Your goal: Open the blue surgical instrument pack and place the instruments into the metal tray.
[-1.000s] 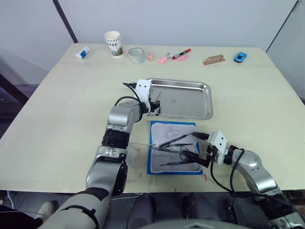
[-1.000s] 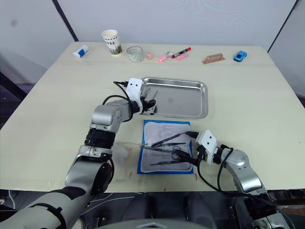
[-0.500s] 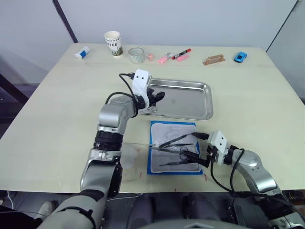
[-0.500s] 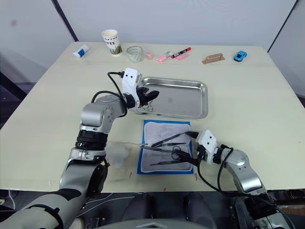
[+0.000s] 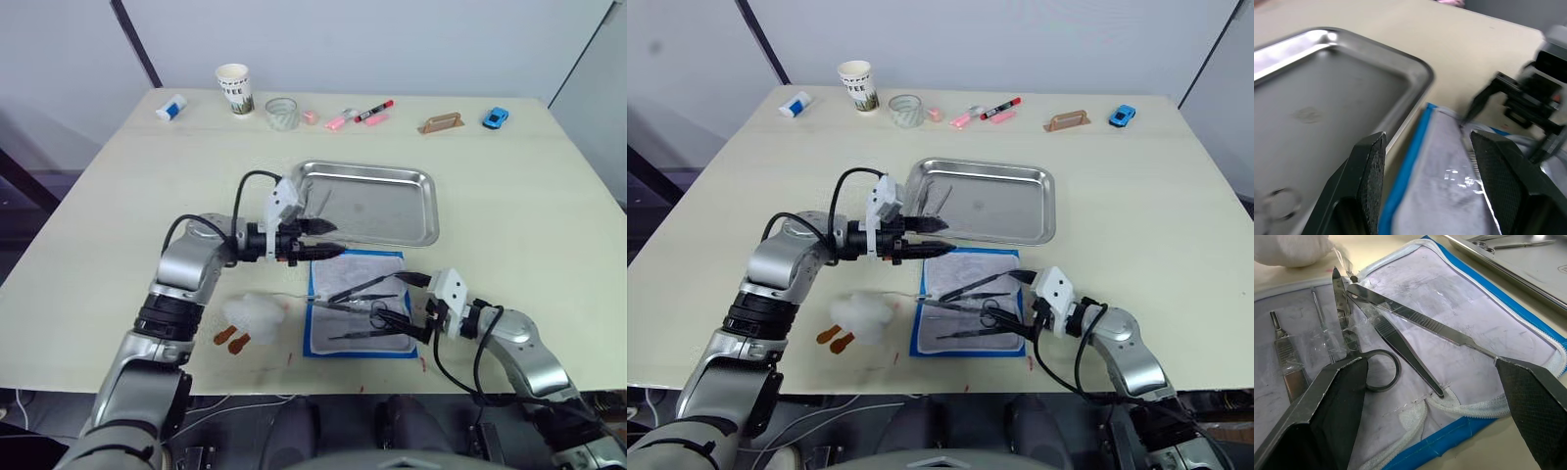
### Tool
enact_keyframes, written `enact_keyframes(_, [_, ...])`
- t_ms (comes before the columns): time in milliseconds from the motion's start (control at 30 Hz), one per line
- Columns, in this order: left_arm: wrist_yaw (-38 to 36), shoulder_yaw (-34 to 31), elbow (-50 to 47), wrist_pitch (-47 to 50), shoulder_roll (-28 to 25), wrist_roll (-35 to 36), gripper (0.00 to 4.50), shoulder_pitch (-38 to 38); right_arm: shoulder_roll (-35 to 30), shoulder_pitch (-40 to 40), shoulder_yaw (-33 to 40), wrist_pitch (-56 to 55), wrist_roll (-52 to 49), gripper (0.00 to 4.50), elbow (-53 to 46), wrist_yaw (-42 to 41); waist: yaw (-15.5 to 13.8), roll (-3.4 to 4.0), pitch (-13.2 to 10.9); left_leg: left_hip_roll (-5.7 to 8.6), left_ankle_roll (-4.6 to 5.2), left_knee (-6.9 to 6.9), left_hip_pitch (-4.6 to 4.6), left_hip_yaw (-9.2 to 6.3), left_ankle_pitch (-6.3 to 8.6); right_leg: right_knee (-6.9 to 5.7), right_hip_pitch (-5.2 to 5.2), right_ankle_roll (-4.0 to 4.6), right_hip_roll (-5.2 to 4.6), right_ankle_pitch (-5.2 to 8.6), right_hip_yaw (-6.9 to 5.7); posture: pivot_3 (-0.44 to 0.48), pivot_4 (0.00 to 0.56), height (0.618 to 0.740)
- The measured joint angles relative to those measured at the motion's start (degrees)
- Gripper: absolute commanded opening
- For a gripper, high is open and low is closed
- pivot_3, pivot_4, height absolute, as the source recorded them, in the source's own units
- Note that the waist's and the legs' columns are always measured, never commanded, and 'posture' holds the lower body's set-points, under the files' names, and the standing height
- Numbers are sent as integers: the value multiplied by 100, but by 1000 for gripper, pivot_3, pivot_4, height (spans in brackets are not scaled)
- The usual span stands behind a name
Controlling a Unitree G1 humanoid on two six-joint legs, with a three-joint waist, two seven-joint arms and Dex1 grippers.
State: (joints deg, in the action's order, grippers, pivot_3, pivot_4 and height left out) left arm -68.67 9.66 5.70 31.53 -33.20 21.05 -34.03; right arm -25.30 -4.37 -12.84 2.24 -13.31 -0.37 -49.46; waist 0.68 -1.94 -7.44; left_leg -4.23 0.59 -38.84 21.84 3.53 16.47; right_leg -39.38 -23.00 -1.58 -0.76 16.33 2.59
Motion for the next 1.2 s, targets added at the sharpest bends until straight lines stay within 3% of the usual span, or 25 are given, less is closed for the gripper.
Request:
enact_keyframes(333, [-15,665,7,-530,107,-558,2887,488,0,5,-16,0,1,4500,-14,36,3,0,0,-1,1,0,0,-2,0,1,0,0,2,0,0,0,150,718])
enact_keyframes(1200, [-268,672,294,-1275,-102,-955,2887,635,-2,21,-24,3,2,4500,-30,84,-1,0,0,-1,1,0,0,-3,1,1,-1,1,2,0,-2,0,150,718])
